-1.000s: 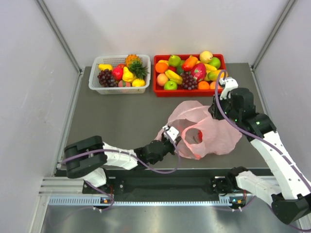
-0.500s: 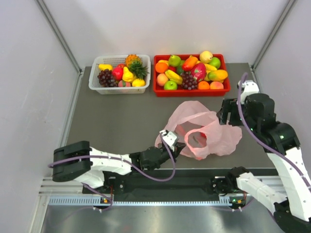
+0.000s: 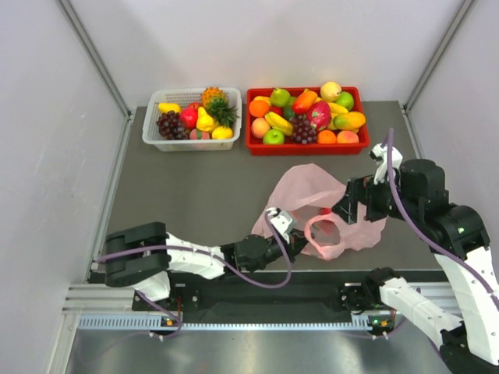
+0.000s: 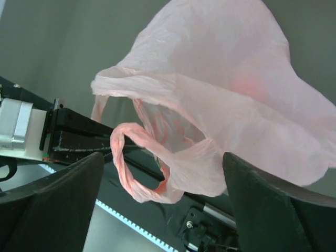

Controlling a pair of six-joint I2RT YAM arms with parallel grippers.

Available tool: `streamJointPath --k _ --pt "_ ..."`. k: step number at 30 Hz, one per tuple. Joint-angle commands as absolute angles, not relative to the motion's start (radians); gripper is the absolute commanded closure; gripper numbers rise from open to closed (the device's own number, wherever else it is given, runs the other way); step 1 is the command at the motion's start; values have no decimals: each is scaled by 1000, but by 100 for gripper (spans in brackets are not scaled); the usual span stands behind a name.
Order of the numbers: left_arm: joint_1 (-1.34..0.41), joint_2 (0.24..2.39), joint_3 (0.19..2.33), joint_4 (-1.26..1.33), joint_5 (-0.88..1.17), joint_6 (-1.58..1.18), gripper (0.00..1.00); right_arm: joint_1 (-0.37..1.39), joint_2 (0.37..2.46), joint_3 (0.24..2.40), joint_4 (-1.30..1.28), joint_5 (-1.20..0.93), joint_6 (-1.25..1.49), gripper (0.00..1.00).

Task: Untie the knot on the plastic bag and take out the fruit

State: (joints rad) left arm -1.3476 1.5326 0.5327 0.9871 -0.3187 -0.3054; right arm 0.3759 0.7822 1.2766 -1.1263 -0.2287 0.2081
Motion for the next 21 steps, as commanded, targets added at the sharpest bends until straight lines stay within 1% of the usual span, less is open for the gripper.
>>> streamJointPath --k 1,4,7,9,10,11,12,13,14,15,17,19,20,21 --pt "-1347 1578 655 1141 -174 -371 100 371 785 1272 -1172 -168 239 3" --pt "-1350 1655 713 1212 -118 -422 100 377 761 1250 -1200 -97 251 0" --pt "-1359 1704 793 1192 -89 -428 100 377 758 1226 -1224 -36 258 0" --pt "-1367 1727 828 1164 -91 -416 100 377 759 1201 -1230 -6 262 4" --pt "-1367 1744 844 1163 -94 -416 100 379 767 1195 -1233 53 262 14" --pt "-1365 1750 845 1164 -104 -416 100 377 769 1187 -1233 72 262 18" --pt "-1365 1755 845 1161 -113 -416 100 379 769 1183 -1233 87 262 28" --pt "-1367 1761 844 1155 -126 -416 100 377 769 1180 -1232 106 261 48" --pt "-1367 1763 844 1137 -146 -414 100 379 767 1171 -1232 109 258 55" --pt "-1367 1764 845 1128 -156 -414 100 379 767 1167 -1230 107 249 58" --pt "-1367 1776 850 1114 -164 -416 100 379 761 1170 -1235 104 236 54" --pt "-1368 1792 862 1100 -153 -419 100 385 744 1184 -1224 92 230 54" --pt "-1368 1796 870 1089 -155 -426 100 385 739 1190 -1226 92 226 56" --pt "-1370 1799 882 1065 -158 -428 100 387 741 1193 -1226 107 225 67"
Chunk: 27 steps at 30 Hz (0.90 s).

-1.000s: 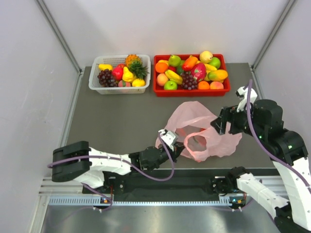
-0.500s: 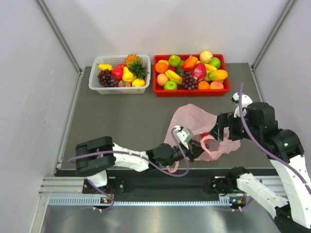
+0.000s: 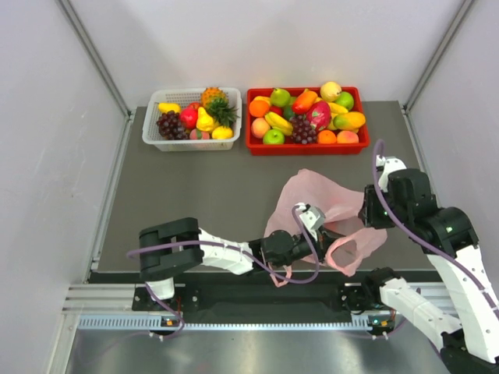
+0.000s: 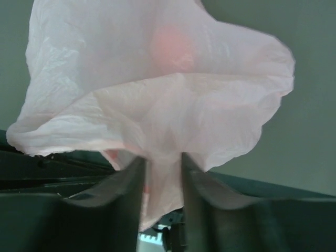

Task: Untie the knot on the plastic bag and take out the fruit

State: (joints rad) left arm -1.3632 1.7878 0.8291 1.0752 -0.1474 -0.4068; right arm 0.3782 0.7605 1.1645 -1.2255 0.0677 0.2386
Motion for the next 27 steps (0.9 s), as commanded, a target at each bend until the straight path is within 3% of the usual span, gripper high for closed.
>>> streamJointPath --k 1,3,4,9,19,22,23,27 --pt "-1374 1810 887 1055 -169 -428 100 391 742 1193 -1223 115 227 74" --pt "-1378 1821 897 1023 -198 -428 100 396 749 1189 -1220 120 226 95" --pt "-1378 1831 897 1000 -251 -429 100 394 747 1186 -1215 120 222 99" --pt "-1378 1894 920 936 -419 -385 100 397 733 1189 -1206 121 218 100" --pt "-1367 2058 1031 989 -647 -331 55 397 738 1175 -1172 87 215 100" --pt "-1361 2092 1087 979 -680 -324 33 397 742 1170 -1161 84 212 100" --pt "-1358 2111 1121 947 -678 -324 15 397 744 1170 -1155 86 210 100" --pt "-1339 2164 1196 879 -660 -347 1 397 746 1158 -1131 69 215 96"
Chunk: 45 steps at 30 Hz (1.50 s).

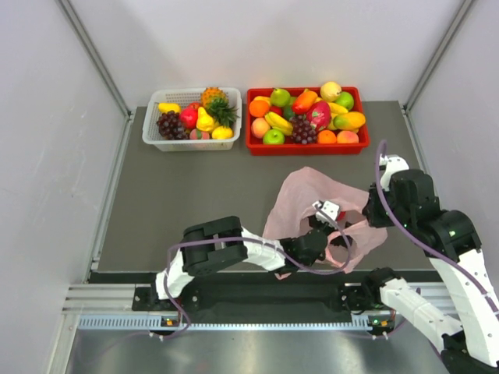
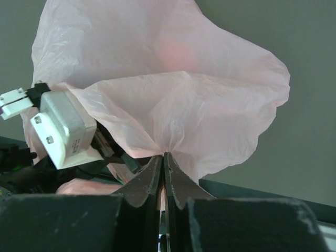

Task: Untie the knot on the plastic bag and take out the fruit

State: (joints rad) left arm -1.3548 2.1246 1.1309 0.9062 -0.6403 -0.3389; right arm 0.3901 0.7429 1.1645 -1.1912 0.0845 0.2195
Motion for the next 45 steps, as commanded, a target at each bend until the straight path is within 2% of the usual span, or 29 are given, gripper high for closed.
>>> streamJointPath --k 1,10,15,17,21,22,25,26,28,30,31,36,37,45 --pt "-1333 2183 1213 870 -649 -372 1 397 747 1157 -1123 66 215 94" --pt "-1241 2304 1298 847 -548 -450 1 397 735 1111 -1071 40 216 93" --pt "-1220 2405 1299 1164 -519 -371 1 397 727 1059 -1023 15 221 97" --pt "-1210 2434 1307 1238 -491 -371 2 397 726 1048 -1017 11 224 100" --pt "-1206 2457 1330 1275 -466 -357 7 399 724 1043 -1012 9 222 100" --pt "-1204 2464 1333 1290 -462 -351 9 399 723 1046 -1012 6 221 100" --pt "-1203 2480 1339 1327 -448 -334 25 397 721 1045 -1008 3 221 100" --pt "-1201 2482 1341 1330 -442 -334 31 397 721 1045 -1008 -21 221 100" --pt "-1200 2483 1333 1339 -420 -333 51 396 719 1040 -1008 -20 219 100" --pt "-1197 2477 1321 1356 -425 -327 61 397 718 1040 -1008 -20 219 100" --pt "-1197 2474 1303 1383 -429 -322 69 397 718 1040 -1006 -20 221 100" --pt "-1198 2454 1264 1411 -426 -304 90 397 722 1035 -999 -23 222 100" --pt "-1198 2450 1258 1413 -425 -302 100 399 723 1035 -997 -21 222 100" --pt "-1239 2289 1079 1399 -431 -236 100 397 721 1037 -986 -6 225 100"
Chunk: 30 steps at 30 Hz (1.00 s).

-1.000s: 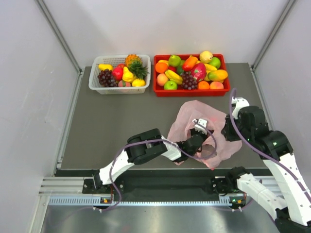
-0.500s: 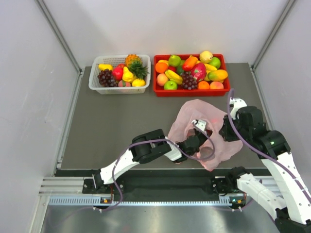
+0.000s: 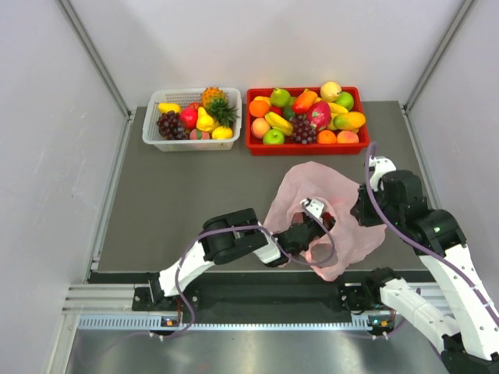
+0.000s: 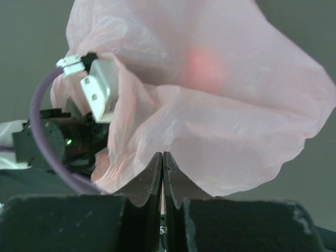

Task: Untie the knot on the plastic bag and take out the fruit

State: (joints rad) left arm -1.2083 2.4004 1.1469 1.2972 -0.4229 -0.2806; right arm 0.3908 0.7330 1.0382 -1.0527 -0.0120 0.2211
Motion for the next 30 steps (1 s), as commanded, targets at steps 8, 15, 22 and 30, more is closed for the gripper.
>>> streamJointPath --k 8,15,22,30 --pt "-1278 1982 904 1103 -359 -317 100 397 744 1046 -951 -11 230 71" --pt "-1278 1842 865 789 -293 -334 100 397 741 1103 -919 -112 183 14" --pt "-1278 1802 838 652 -278 -328 100 397 733 1161 -919 -273 121 12" --pt "-1270 1753 833 606 -265 -347 100 428 762 1132 -960 -387 87 33"
